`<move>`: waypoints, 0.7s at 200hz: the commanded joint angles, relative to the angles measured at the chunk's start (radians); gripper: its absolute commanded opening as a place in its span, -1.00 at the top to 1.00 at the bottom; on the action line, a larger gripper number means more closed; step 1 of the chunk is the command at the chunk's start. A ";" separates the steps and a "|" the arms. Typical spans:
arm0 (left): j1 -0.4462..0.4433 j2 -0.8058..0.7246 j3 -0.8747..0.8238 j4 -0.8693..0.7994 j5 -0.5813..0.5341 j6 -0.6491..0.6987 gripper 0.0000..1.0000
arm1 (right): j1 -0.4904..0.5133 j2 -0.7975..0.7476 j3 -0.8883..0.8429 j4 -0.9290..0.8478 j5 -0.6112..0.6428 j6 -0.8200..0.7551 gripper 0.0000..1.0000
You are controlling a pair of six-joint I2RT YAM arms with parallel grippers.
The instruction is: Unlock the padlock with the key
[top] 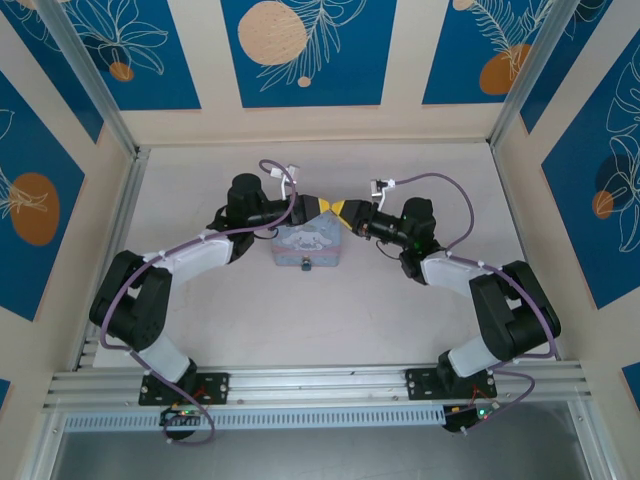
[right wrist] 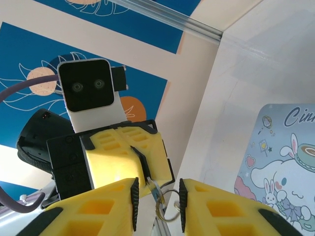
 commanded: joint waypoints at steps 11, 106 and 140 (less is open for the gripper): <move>0.010 0.015 -0.012 0.044 -0.009 -0.011 1.00 | 0.008 0.017 -0.015 0.043 -0.004 0.009 0.44; 0.009 0.023 -0.018 0.058 -0.005 -0.023 1.00 | 0.016 0.038 0.023 0.049 -0.021 0.017 0.50; 0.010 0.028 -0.018 0.058 0.001 -0.024 1.00 | 0.016 0.038 0.024 0.049 -0.019 0.016 0.52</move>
